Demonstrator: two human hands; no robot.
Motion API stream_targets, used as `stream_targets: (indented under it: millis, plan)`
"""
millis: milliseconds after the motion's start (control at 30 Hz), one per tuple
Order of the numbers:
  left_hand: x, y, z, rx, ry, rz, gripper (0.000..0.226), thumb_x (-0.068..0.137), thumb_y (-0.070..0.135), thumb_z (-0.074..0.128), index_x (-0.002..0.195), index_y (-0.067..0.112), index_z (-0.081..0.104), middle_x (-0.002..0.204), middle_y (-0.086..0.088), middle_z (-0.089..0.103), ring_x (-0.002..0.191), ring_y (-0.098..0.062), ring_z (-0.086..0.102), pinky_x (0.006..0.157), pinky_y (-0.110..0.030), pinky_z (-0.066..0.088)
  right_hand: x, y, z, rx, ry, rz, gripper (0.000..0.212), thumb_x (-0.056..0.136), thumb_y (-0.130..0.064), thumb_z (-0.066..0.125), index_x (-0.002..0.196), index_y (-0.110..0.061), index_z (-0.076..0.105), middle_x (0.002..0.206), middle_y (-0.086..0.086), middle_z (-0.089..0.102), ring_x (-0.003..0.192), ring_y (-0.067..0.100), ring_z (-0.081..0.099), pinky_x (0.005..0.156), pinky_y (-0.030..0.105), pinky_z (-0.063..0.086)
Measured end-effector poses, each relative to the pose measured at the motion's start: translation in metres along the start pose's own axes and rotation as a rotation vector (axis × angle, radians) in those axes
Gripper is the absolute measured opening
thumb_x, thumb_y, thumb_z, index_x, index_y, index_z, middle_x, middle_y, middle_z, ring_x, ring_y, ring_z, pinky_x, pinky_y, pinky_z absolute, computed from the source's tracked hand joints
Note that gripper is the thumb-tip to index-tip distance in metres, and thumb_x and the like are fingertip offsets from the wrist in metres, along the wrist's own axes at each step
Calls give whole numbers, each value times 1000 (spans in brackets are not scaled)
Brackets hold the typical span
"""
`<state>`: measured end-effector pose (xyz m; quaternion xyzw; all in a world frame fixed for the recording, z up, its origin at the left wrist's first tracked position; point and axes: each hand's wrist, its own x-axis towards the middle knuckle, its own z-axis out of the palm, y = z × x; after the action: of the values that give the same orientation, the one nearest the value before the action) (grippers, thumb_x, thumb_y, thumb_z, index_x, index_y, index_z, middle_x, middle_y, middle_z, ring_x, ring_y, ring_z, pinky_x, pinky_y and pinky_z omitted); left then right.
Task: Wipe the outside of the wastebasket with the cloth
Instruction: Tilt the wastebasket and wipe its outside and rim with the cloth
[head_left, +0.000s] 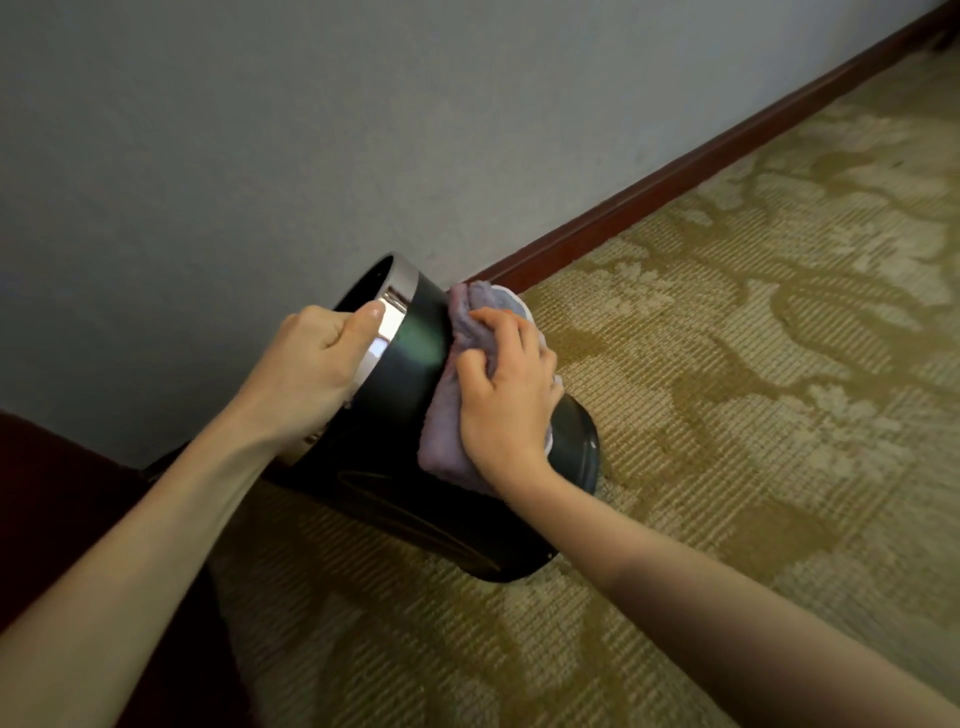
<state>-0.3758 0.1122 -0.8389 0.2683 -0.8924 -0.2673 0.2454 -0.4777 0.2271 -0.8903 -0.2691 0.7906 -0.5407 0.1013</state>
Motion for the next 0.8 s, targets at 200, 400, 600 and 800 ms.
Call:
stream_targets:
  millis: [200,400,600,800]
  plan:
    - [-12,-3,-2,-103,-52,56,57,101,34,38,46,32,52,37,19,44,37,6,42,41,-5,29,43,20,-15,84,-124,126,28,88,-24,50,111,-25,65,120,3,64,114,26,56,100,50,40]
    - [-13,10,5,-138,-78,100,62,102,23,40,45,41,54,37,26,46,36,11,44,41,0,29,60,46,-23,127,-160,262,28,89,-24,47,106,-25,70,114,1,69,110,23,60,100,45,44]
    - [6,14,6,-2,-50,-2,64,101,34,41,38,23,33,30,12,38,29,-2,36,34,-12,24,27,64,-23,114,0,161,37,90,-22,37,118,-18,60,126,4,58,116,23,50,104,48,35]
    - [18,11,9,74,-31,-79,60,99,41,41,50,7,30,32,7,31,29,-7,29,37,-27,24,-17,80,-27,-69,73,-23,55,80,-32,28,123,-12,55,130,10,52,118,31,45,101,50,33]
